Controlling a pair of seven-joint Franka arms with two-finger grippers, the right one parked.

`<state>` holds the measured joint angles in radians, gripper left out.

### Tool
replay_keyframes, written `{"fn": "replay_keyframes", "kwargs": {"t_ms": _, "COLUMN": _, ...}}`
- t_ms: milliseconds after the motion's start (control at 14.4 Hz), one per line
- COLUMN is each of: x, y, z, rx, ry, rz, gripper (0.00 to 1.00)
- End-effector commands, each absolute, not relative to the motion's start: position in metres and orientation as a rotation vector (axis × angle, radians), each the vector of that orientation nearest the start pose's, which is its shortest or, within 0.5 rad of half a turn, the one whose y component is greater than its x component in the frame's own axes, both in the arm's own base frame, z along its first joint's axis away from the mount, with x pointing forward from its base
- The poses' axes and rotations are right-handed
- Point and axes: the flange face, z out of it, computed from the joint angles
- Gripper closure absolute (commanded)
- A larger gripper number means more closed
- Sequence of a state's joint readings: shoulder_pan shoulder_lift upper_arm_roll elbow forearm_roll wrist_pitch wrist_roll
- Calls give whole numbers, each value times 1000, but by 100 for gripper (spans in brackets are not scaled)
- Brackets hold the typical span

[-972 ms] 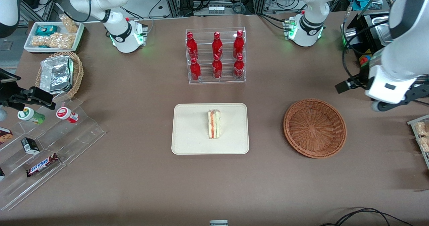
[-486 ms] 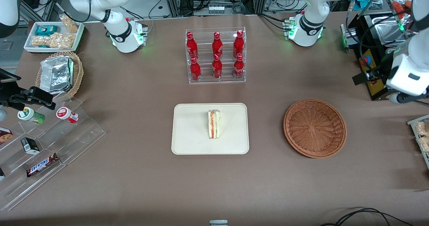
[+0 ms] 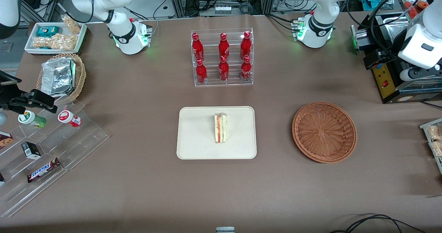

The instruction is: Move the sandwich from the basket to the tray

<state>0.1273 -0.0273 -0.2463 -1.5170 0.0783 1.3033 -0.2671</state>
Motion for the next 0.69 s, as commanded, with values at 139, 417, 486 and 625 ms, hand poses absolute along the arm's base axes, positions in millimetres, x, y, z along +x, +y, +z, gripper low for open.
{"fn": "replay_keyframes", "kwargs": {"t_ms": 139, "x": 511, "y": -50, "z": 650, "rx": -3025, "ry": -182, "rz": 225, "gripper": 0}}
{"fn": "replay_keyframes", "kwargs": {"t_ms": 417, "x": 518, "y": -48, "z": 651, "rx": -3041, "ry": -93, "rz": 216, "gripper": 0}}
{"fn": "replay_keyframes", "kwargs": {"t_ms": 486, "x": 518, "y": -49, "z": 652, "rx": -3047, "ry": -96, "rz": 213, "gripper": 0}}
{"fn": "replay_keyframes", "kwargs": {"t_ms": 625, "x": 523, "y": -54, "z": 649, "rx": -3062, "ry": -88, "rz": 197, "gripper": 0}}
